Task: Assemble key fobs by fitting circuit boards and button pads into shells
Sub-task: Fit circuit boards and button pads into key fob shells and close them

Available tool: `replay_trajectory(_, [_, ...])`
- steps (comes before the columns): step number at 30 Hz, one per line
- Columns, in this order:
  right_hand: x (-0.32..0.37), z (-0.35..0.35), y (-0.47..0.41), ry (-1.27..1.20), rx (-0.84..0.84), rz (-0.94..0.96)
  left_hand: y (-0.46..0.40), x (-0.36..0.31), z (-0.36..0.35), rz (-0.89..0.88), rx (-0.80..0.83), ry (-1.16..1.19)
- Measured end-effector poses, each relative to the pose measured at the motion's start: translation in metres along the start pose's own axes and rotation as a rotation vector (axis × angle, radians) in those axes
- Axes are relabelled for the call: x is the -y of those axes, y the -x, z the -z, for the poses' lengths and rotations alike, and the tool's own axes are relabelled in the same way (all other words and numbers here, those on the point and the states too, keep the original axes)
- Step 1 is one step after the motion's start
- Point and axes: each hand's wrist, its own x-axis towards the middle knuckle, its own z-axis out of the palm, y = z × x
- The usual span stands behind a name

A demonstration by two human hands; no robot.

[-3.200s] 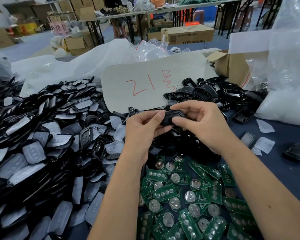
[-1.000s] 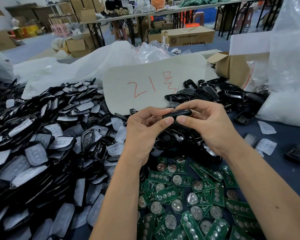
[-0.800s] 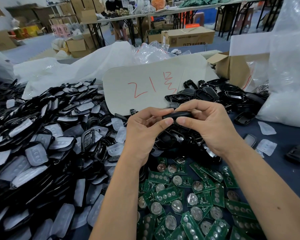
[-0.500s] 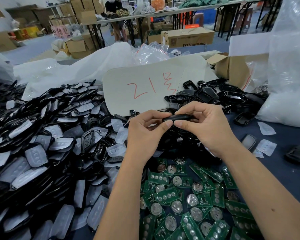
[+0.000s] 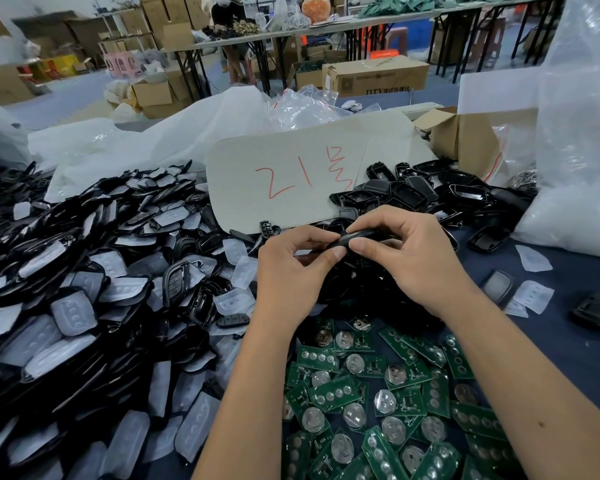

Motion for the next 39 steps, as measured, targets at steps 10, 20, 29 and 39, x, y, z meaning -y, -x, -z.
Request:
replay_trajectory(10, [0.008, -0.01, 0.003, -0.064, -0.053, 0.013, 0.001, 0.0, -0.005, -0.003, -0.013, -0.099])
replay_trajectory(20, [0.013, -0.019, 0.005, 0.003, -0.048, 0.035, 0.002, -0.003, -0.009, -0.034, -0.1, -0.129])
replay_trajectory(29, [0.012, -0.021, 0.001, -0.275, -0.159, -0.091, 0.002, -0.007, -0.009, 0.076, -0.082, 0.136])
replay_trajectory(39, [0.008, -0.019, 0.001, -0.244, -0.076, -0.13, 0.002, -0.009, -0.004, 0.253, 0.06, 0.618])
